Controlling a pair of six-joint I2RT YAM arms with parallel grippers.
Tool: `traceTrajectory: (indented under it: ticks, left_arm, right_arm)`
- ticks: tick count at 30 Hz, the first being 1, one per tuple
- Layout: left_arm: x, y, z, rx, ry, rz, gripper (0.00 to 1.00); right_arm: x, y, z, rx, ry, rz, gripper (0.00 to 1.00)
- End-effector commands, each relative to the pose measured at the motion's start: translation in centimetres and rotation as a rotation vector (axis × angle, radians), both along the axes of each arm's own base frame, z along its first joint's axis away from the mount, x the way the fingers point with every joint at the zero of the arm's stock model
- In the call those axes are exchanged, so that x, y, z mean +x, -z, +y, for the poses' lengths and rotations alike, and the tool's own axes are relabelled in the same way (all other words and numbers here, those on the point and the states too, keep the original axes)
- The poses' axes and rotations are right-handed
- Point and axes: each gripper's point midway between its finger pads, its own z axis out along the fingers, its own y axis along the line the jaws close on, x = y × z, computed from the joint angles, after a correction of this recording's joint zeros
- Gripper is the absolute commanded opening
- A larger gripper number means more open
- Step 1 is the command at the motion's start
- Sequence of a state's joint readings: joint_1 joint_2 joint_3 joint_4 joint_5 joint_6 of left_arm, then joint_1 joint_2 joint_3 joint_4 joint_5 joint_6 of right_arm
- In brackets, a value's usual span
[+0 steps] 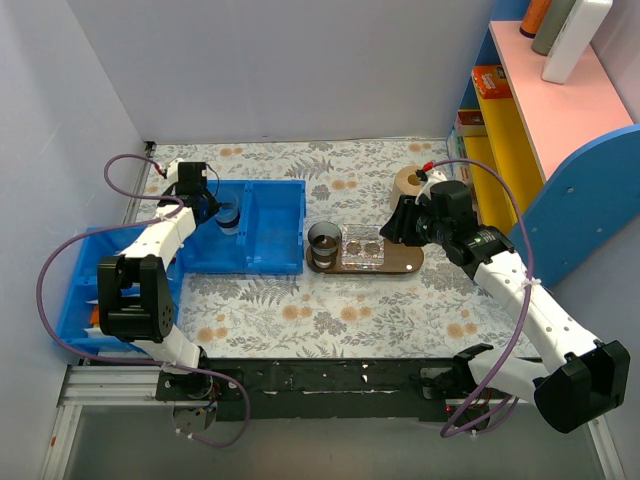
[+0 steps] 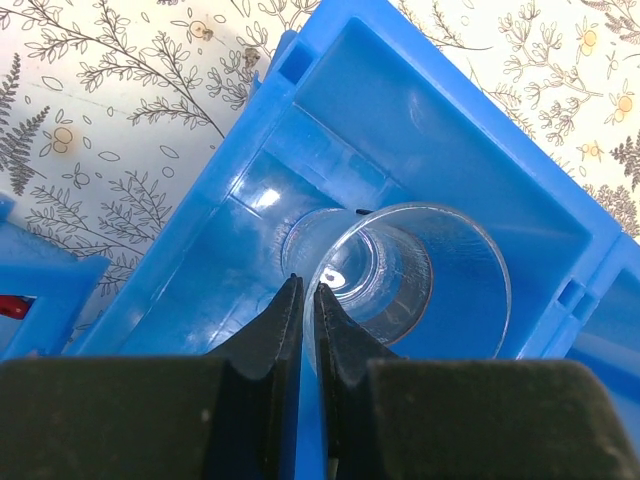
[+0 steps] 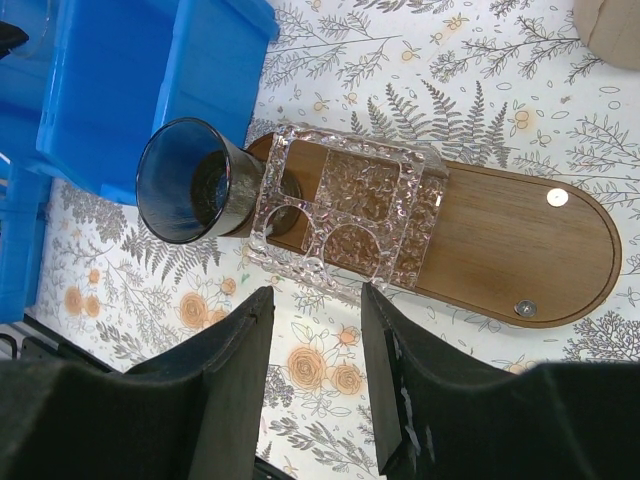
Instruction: Prepare toiletry sets of a toothbrush and toothpaste on the tray
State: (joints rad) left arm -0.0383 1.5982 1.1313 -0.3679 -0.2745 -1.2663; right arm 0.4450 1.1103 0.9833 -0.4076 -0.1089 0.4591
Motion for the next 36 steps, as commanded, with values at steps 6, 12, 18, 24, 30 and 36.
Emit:
traceTrajectory:
  ticks: [6, 12, 18, 24, 30, 36]
  left_arm:
    - [0.6, -5.1, 1.2, 0.084, 0.025, -0.076, 0.0]
    - [0.3, -8.0, 0.7, 0.078, 0.062, -0.138, 0.0]
    - [-0.2, -11.3, 0.9, 0.107, 0.073, -0.223, 0.0]
    - [-0.9, -14.2, 0.1, 0.085, 0.112, -0.287, 0.0]
    - [-1.8, -17.6, -1.1, 0.05, 0.17, -0.346, 0.0]
    - [-3.1, -19.1, -3.1, -0.006, 0.279, -0.359, 0.0]
  right_arm:
    - [0.6, -1.1, -0.4, -0.023, -0.006, -0.054, 0.48]
    - [0.6, -1.8, -0.8, -0.059, -0.016, -0.074, 0.47]
    - [0.7, -2.9, -0.8, -0.068, -0.031, -0.096, 0.45]
    - [0.5, -3.8, -0.1, -0.038, -0.066, -0.107, 0.43]
    - [0.3, -4.4, 0.3, -0.025, -0.089, -0.12, 0.42]
    - [0.0, -5.4, 1.2, 0.001, -0.141, -0.157, 0.4]
